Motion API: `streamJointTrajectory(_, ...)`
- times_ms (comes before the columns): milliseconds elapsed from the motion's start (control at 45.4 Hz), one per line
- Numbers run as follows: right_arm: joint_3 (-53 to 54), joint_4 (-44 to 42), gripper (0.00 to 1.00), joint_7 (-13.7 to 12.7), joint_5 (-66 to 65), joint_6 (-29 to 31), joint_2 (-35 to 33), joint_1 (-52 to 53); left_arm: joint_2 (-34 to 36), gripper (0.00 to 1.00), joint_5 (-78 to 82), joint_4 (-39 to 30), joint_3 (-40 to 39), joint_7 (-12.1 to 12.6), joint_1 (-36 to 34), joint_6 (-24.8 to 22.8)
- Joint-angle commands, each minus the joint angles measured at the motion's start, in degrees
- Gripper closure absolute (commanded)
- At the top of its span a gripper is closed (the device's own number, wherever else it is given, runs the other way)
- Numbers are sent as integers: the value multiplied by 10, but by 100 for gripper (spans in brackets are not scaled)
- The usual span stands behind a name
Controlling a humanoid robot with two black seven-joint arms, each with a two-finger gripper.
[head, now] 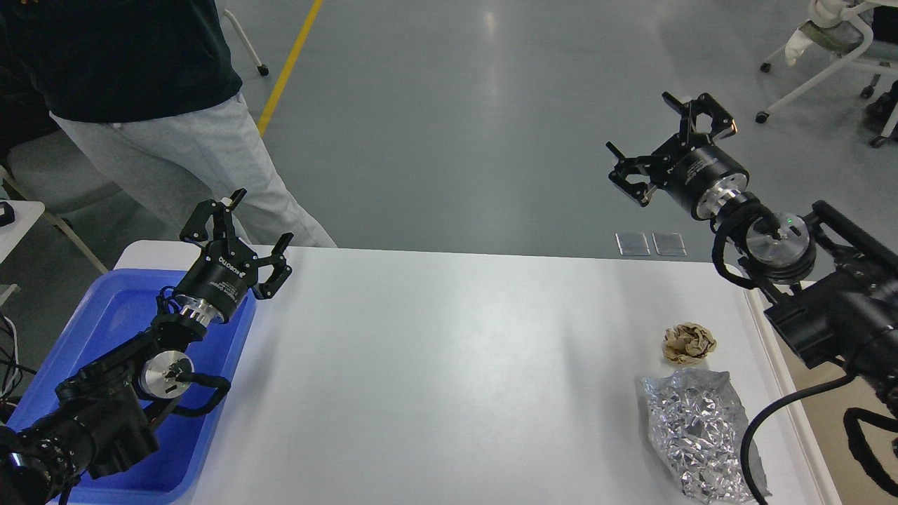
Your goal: Tidy desktop
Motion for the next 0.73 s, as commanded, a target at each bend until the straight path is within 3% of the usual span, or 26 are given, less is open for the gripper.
streamJointTrajectory(0, 14, -3, 0, 12, -2, 19, 39, -54, 0, 0, 0, 0, 0, 0, 0, 0)
streamJointTrajectory(419, 13, -1, 0, 50, -5, 70, 51, -140, 0, 0, 0, 1, 0, 0, 0, 0)
streamJointTrajectory(706, 2, -1, 0, 52, -9, 73, 63, -151, 0, 0, 0, 0, 0, 0, 0, 0)
